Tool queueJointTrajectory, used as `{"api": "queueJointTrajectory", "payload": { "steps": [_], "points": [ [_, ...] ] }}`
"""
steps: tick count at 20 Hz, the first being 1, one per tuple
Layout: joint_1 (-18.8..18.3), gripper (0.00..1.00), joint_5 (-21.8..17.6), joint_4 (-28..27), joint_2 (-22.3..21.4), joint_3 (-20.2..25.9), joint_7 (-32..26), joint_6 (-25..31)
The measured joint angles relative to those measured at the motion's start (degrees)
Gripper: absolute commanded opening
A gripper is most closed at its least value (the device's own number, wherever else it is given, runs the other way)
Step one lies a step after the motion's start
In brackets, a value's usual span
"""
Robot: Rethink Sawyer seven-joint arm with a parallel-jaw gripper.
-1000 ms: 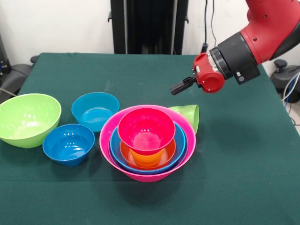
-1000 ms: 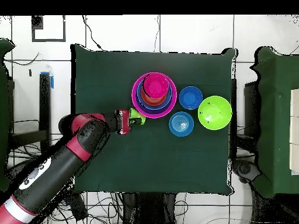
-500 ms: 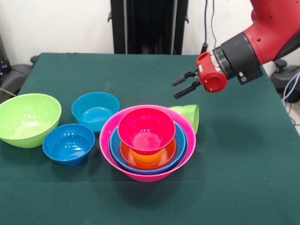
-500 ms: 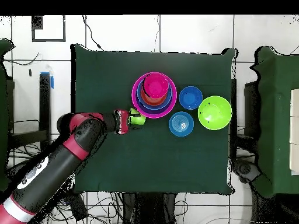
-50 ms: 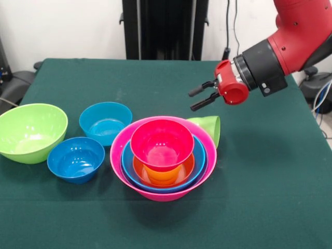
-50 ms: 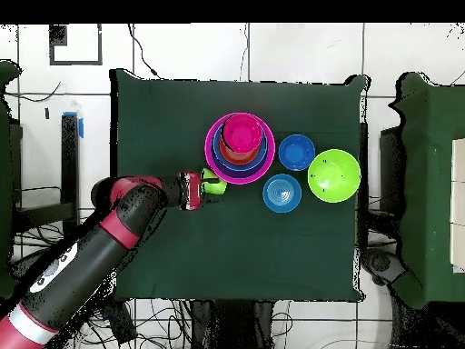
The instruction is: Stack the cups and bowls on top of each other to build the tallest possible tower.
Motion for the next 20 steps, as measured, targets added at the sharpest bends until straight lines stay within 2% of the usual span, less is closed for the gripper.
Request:
{"api": "queueJointTrajectory", "payload": {
  "steps": [10,20],
  "points": [
    [0.0,1.0,0.0,-2.6,0.4,0.0,0.2,0.4],
    [0.0,1.0,0.4,-5.2,0.4,0.0,0.2,4.9]
  ]
}}
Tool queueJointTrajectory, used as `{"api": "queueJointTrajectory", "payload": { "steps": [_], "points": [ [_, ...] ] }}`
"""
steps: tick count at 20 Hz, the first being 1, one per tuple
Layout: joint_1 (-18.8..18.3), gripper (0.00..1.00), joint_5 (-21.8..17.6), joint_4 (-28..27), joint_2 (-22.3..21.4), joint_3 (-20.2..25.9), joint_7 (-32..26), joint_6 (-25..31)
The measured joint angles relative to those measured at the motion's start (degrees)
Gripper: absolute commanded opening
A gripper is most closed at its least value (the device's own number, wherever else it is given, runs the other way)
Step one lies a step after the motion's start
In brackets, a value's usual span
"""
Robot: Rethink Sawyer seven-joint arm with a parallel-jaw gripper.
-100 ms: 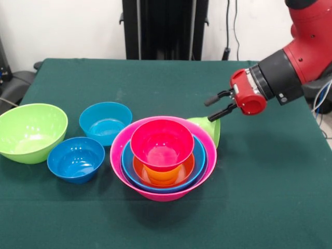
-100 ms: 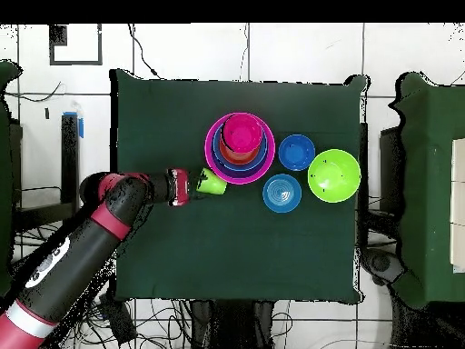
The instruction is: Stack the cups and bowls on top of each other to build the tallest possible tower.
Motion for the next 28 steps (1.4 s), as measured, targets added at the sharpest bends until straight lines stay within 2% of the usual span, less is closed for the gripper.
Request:
{"api": "queueJointTrajectory", "payload": {
  "steps": [12,28],
  "points": [
    [0.0,1.0,0.9,-0.7,-0.1,0.0,1.8,1.0],
    [0.1,1.0,0.9,-2.6,-0.4,-0.2,7.9,1.4]
  ]
}}
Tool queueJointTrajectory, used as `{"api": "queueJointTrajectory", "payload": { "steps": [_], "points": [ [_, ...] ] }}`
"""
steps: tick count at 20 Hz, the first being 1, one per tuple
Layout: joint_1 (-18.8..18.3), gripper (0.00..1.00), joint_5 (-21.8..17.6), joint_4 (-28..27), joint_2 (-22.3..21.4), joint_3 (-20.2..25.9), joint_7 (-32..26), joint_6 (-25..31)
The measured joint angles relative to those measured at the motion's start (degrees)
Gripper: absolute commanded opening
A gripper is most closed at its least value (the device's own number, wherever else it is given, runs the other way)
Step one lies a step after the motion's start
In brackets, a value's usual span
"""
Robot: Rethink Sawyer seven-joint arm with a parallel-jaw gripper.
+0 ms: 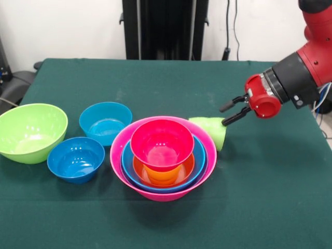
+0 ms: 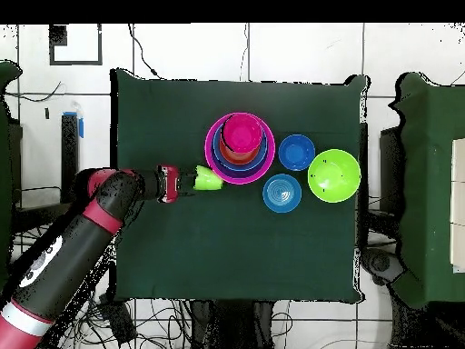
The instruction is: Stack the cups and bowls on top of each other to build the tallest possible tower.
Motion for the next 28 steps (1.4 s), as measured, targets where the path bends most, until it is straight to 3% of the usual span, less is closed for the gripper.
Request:
{"api": "queueJointTrajectory", "payload": {
  "steps": [18,28],
  "points": [
    [1.4,1.0,0.0,0.0,-4.1,0.6,0.1,2.0],
    [1.4,1.0,0.0,0.0,-3.4,0.6,0.1,2.0]
  ]
}}
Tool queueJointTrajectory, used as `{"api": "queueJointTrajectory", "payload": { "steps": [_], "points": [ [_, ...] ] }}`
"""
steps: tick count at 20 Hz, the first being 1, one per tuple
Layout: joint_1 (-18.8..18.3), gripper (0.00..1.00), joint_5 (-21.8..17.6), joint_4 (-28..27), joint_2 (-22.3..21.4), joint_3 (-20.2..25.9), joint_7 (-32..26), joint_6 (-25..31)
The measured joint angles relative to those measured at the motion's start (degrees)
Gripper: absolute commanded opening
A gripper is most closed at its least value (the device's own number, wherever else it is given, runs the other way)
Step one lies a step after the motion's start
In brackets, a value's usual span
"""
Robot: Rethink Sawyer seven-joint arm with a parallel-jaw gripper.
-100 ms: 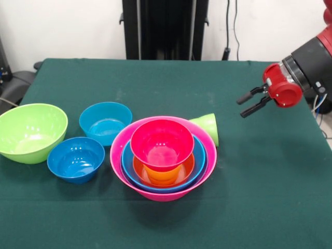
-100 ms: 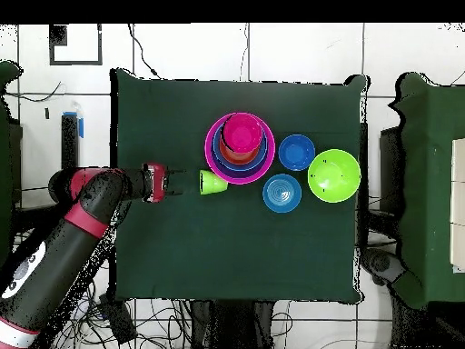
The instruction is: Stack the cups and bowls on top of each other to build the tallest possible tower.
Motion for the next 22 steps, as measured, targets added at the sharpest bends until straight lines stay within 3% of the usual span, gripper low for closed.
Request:
{"api": "queueJointTrajectory", "payload": {
  "steps": [22],
  "points": [
    [0.0,1.0,0.0,0.5,1.7,0.6,0.3,0.0]
  ]
}}
